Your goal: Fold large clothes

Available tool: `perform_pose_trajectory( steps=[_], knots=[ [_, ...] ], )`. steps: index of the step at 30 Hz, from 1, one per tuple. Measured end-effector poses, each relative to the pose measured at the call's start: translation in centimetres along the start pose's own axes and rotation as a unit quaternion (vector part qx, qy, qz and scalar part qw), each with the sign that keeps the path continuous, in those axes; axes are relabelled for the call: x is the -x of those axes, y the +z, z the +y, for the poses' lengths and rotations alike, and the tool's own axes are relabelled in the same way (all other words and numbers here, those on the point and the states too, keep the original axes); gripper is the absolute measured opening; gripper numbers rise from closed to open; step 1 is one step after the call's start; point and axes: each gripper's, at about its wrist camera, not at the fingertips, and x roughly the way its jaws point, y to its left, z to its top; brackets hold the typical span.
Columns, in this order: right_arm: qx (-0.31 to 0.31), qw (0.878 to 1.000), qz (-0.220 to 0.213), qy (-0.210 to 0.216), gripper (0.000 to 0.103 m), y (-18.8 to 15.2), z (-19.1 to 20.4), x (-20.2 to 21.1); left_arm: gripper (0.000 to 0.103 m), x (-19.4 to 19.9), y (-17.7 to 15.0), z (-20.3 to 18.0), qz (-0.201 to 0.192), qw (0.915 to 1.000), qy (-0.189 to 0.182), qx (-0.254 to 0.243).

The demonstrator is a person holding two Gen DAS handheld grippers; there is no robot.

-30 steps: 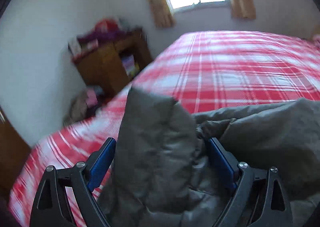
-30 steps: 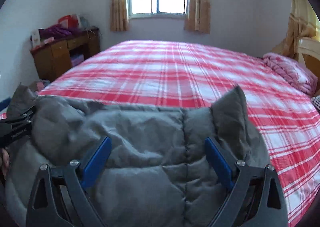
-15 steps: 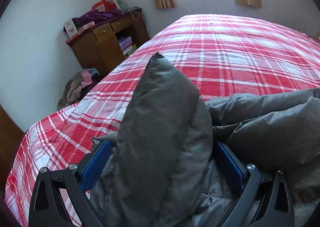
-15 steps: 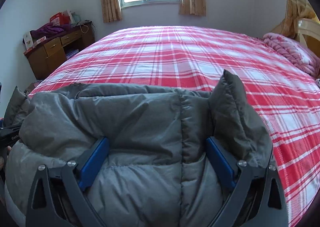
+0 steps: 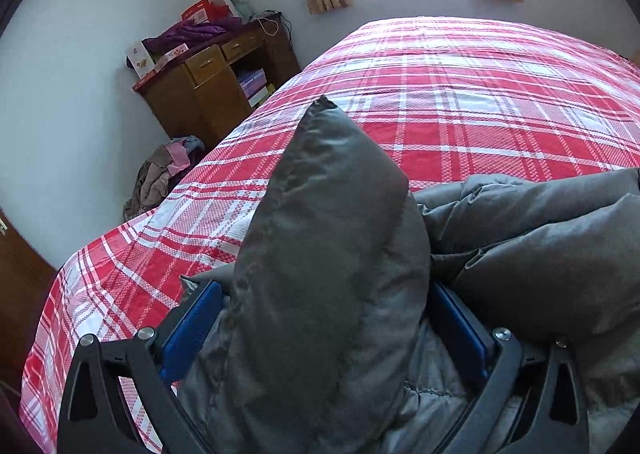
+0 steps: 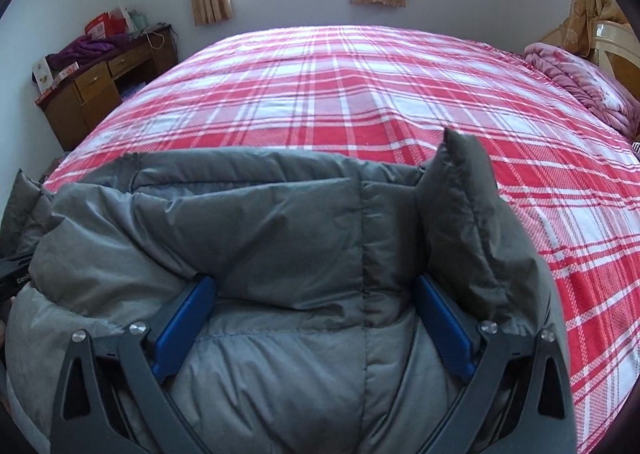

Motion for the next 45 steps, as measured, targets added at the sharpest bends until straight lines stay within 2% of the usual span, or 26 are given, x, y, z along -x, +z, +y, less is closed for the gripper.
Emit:
perform_pose_trajectory(
  steps=[23, 28, 30, 31, 33, 34, 35, 37, 39, 41, 43, 45],
  knots=[
    [0.020, 0.999, 0.025, -0.032, 0.103, 0.0, 1.0, -1.0, 0.102, 0.0, 0.0, -0.2, -0.001, 1.0000, 0.008, -0.003],
    [0.026, 0.998, 0.028, -0.042, 0.103, 0.2, 1.3, -1.1, 0.102, 1.4, 0.5, 0.3, 0.014, 0.9996, 0.019, -0.011],
    [0.028, 0.998, 0.037, -0.046, 0.100, 0.4, 1.4, -0.5, 0.102, 4.4, 0.5, 1.6, -0.002, 0.9999, -0.005, 0.012],
    [0.023, 0.998, 0.037, -0.048, 0.099, 0.5, 1.5, 0.4, 0.102, 6.9, 0.1, 2.6, -0.023, 0.9986, -0.037, 0.030],
    [0.012, 0.999, 0.004, -0.043, 0.098, 0.5, 2.2, 3.3, 0.102, 9.7, -0.9, 3.1, -0.051, 0.9947, -0.077, 0.045],
    [0.014, 0.999, -0.023, -0.037, 0.098, 0.3, 3.1, 5.3, 0.102, 10.4, -1.3, 2.9, -0.059, 0.9939, -0.082, 0.045],
    [0.021, 0.998, -0.044, -0.035, 0.099, 0.1, 4.1, 6.9, 0.102, 11.0, -1.8, 2.3, -0.066, 0.9939, -0.081, 0.037],
    [0.030, 0.998, -0.059, -0.020, 0.100, -0.8, 6.2, 8.3, 0.102, 10.8, -2.5, 0.9, -0.068, 0.9958, -0.058, 0.020],
    [0.047, 0.998, -0.044, -0.003, 0.100, -2.0, 8.4, 7.8, 0.102, 9.5, -3.3, -0.3, -0.047, 0.9979, -0.044, 0.003],
    [0.067, 0.997, -0.033, -0.013, 0.100, -3.1, 9.6, 6.6, 0.102, 8.2, -4.2, -0.7, -0.038, 0.9988, -0.031, 0.000],
    [0.074, 0.997, -0.020, -0.025, 0.100, -4.3, 9.8, 5.0, 0.102, 7.9, -4.7, -0.5, -0.043, 0.9984, -0.037, 0.009],
    [0.064, 0.997, -0.025, -0.023, 0.102, -4.7, 9.3, 4.5, 0.102, 7.5, -4.8, -0.4, -0.042, 0.9981, -0.043, 0.014]
  ],
)
